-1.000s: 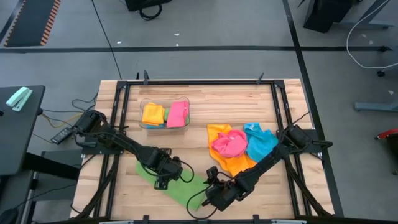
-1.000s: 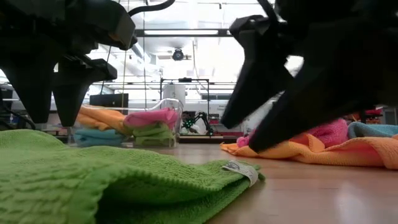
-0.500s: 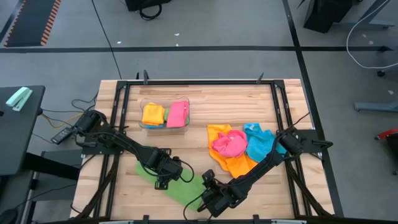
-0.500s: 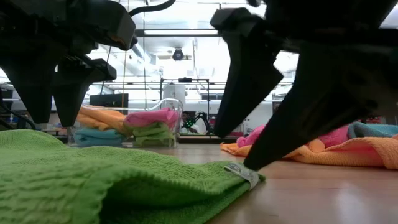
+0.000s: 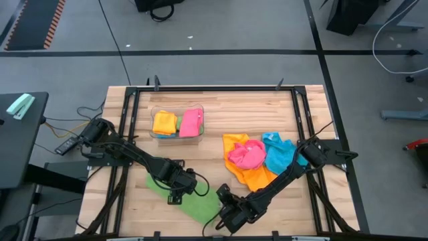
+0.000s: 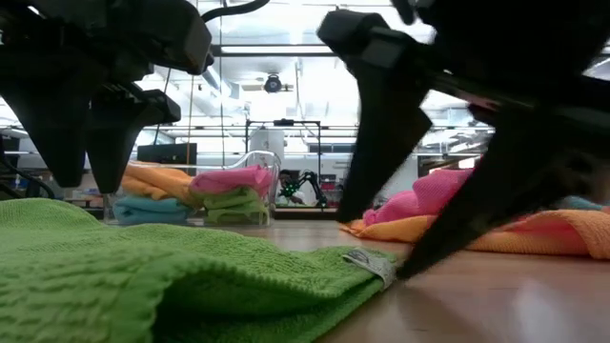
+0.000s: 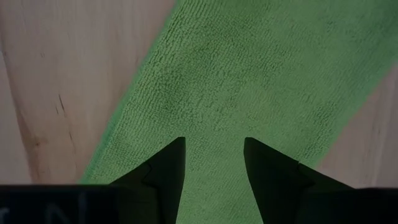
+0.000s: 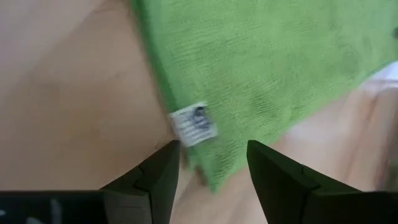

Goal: Fold microfiber towels
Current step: Fold the green microfiber towel

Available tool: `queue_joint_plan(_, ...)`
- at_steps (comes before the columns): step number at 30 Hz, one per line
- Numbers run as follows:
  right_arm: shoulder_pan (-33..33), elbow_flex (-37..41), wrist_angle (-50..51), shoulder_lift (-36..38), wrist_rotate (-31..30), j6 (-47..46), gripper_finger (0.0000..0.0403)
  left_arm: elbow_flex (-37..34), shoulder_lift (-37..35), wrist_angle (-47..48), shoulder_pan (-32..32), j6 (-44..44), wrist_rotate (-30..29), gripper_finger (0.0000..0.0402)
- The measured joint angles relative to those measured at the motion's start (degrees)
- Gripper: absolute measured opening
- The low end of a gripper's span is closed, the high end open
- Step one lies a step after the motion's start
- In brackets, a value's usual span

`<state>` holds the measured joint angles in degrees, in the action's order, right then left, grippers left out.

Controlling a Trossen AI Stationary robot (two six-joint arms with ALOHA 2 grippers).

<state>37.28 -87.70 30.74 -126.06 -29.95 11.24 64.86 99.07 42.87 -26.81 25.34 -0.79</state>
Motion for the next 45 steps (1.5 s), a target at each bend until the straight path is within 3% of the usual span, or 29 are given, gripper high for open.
queue_joint_plan(12, -0.26, 4.47, -8.82, 0.44, -0.11, 4.94, 0.0191, 0.0, 0.0, -0.28, 0.0, 0.58, 0.01, 0.0174)
queue_joint_plan(24, -0.41, 4.72, -9.09, 0.15, 2.04, 6.59, 0.0034, 0.0, 0.0, -0.25, 0.0, 0.6, 0.01, 0.0169)
queue_joint_plan(28, -0.28, 4.73, -8.81, 0.33, 2.08, 6.7, 0.0007, 0.0, 0.0, -0.65, -0.03, 0.59, 0.01, 0.0168)
queue_joint_plan(40, 2.66, 4.87, 5.94, 9.23, 1.52, 2.3, 0.0002, -0.02, -0.11, -2.23, -3.15, 1.01, 0.05, 0.0151)
queue_joint_plan(45, 3.08, 4.79, 15.21, 14.5, 6.18, -2.11, 0.0002, -0.02, -0.13, -2.19, -3.95, 1.02, 0.1, 0.0145)
